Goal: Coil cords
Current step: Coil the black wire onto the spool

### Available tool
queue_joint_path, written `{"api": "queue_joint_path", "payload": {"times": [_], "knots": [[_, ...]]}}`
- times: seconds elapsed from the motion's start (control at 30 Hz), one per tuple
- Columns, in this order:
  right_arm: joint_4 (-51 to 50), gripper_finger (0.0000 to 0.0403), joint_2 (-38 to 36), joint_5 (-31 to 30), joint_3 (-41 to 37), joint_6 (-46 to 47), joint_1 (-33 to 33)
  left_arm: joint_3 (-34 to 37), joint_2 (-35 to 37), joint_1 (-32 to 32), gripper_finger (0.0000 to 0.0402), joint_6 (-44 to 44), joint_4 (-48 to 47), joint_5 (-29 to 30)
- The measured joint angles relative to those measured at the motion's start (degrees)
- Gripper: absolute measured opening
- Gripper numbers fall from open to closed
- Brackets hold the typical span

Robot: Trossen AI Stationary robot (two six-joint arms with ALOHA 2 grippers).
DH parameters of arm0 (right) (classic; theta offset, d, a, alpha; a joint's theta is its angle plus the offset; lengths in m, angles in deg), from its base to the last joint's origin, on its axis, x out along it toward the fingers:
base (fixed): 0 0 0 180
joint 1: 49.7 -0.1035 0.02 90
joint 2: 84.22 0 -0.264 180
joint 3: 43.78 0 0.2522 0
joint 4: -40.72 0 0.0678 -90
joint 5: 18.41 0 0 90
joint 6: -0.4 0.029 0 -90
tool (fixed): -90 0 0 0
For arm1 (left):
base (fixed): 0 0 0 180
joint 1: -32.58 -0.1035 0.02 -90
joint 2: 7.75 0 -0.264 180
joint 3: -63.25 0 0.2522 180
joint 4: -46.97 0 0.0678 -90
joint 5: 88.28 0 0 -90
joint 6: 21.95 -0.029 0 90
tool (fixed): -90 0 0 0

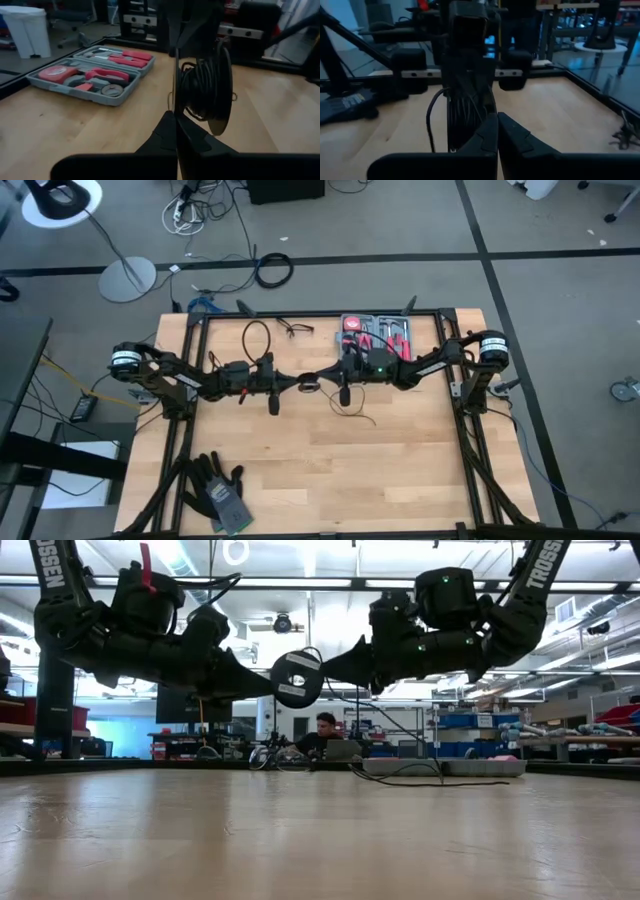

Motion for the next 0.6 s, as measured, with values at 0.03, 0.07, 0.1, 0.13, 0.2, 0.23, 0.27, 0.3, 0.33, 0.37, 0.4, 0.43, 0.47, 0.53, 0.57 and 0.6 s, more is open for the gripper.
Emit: {"api": "queue_joint_path", "payload": {"times": [0.03,0.07,0.1,0.13,0.2,0.23,0.27,0.3,0.33,0.37,0.4,0.43,0.47,0.53,0.57,0.6], "knots": [[-0.43,0.0002,-0.05,-0.15,0.0,0.34,0.26,0.0,0.0,0.0,0.0,0.35,0.1,0.24],[-1.08,0.0004,-0.23,-0.21,0.0,0.87,0.48,0.0,0.0,0.0,0.0,0.66,0.37,0.32],[-1.63,0.0006,-0.47,-0.18,0.0,1.1,0.68,0.0,0.01,0.0,0.0,0.79,0.53,0.36],[-3.12,0.0008,-1.09,-0.14,0.0,1.2,0.77,-0.01,0.04,0.0,0.0,0.87,0.77,0.37],[-6.99,0.0009,-2.47,-0.12,0.0,1.22,0.81,-0.09,0.04,0.0,0.0,0.87,0.92,0.38],[-9.58,0.0009,-3.36,-0.09,-0.01,1.22,0.96,-0.09,0.07,0.0,0.0,0.85,0.93,0.38],[-12.17,0.0008,-4.22,-0.02,-0.05,1.22,1.01,-0.09,0.07,0.0,0.0,0.77,0.92,0.38],[-14.4,0.0006,-5.12,-0.06,-0.07,1.22,1.05,-0.09,0.07,0.0,0.0,0.65,0.97,0.38],[-16.73,0.0004,-6.1,-0.15,-0.09,1.22,1.07,-0.09,0.11,0.0,0.0,0.6,0.97,0.37],[-18.49,0.0003,-7.11,-0.15,-0.09,1.24,1.07,-0.09,0.11,0.0,0.0,0.59,0.98,0.38],[-19.83,0.0002,-8.06,-0.17,-0.09,1.23,1.07,-0.09,0.11,0.0,0.0,0.58,0.92,0.38],[-21.19,0.0002,-8.96,-0.19,-0.09,1.23,1.07,-0.09,0.11,0.0,0.0,0.5,0.88,0.38],[-22.77,0.0002,-9.85,-0.19,-0.1,1.23,1.07,-0.09,0.11,0.0,0.0,0.21,0.9,0.38],[-26.77,0.0004,-12.11,-0.82,-0.11,1.24,1.09,-0.09,0.11,0.0,0.0,-0.24,0.88,0.38],[-29.25,0.0005,-13.42,-1.98,-0.11,1.24,1.09,-0.09,0.11,0.0,0.0,-0.24,0.84,0.38],[-32.02,0.0005,-14.88,-3.41,-0.11,1.24,1.07,-0.09,0.11,0.0,0.0,-0.24,0.86,0.4]]}}
